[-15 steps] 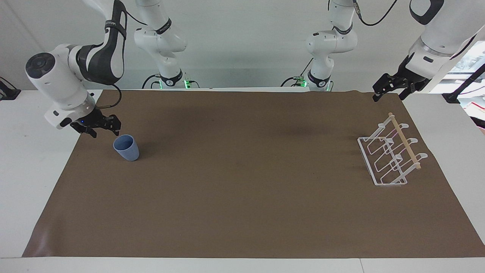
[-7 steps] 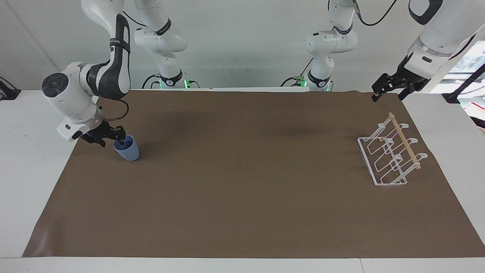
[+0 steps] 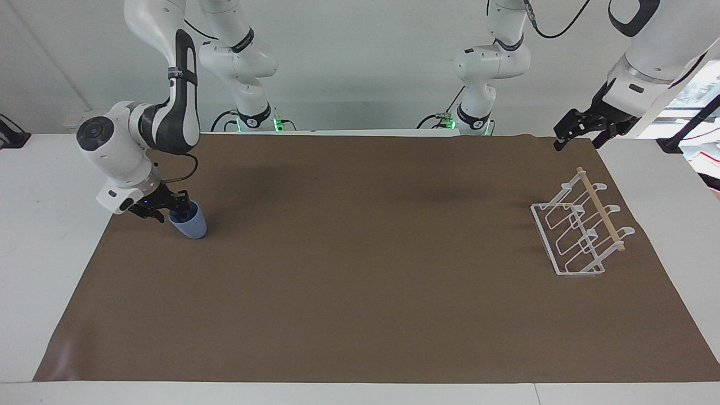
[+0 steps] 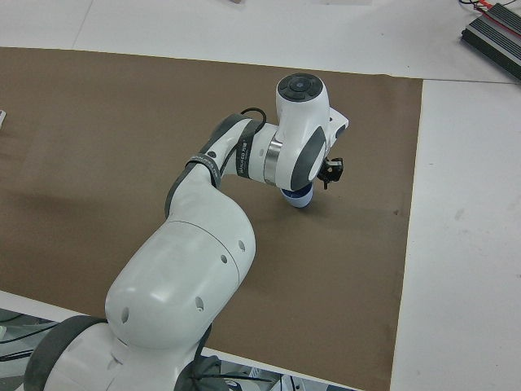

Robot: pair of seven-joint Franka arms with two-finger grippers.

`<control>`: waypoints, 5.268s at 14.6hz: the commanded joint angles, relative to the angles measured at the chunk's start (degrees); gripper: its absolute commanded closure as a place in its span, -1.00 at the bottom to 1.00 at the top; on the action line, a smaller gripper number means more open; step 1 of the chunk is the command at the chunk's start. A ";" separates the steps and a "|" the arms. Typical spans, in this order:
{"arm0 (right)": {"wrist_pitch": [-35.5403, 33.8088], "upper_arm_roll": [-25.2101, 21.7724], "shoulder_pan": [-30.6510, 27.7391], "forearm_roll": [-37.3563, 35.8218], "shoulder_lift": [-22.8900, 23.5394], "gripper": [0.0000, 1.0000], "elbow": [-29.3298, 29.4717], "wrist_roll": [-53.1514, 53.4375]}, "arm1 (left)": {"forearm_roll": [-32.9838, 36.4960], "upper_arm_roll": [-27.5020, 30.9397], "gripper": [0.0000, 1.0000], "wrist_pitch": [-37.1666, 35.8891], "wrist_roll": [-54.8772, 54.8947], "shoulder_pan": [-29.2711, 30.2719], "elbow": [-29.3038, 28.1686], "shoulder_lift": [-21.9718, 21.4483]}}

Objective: Hang cup on cup holder
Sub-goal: 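Reach the right gripper to the blue cup and grasp its rim, then lift the cup with the right gripper while the left gripper approaches, then close the left gripper on the cup base held by the right gripper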

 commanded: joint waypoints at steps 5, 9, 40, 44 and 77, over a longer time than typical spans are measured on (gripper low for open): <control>1.69 0.39 -0.87 1.56 -0.99 0.73 -2.24 -2.01 | -0.18 -0.17 -0.99 -1.62 -0.86 0.47 -1.12 -1.08; -3.83 0.48 -0.35 1.47 -0.29 1.00 2.49 -2.27 | -0.18 -0.17 -0.99 -0.92 -0.86 0.65 -2.27 -1.78; -14.05 2.24 29.18 105.09 -5.30 1.00 -0.39 9.07 | -19.61 -6.59 -1.00 18.49 -101.76 -20.26 0.01 -0.38; -11.68 2.24 30.94 104.48 -5.30 1.00 -0.48 8.45 | -16.28 -6.94 -1.00 23.31 -101.59 -22.45 0.99 0.68; -8.86 2.24 31.30 98.50 -6.35 -1.00 -1.01 12.76 | -13.72 -6.76 1.00 24.48 -96.40 -21.41 -8.77 1.03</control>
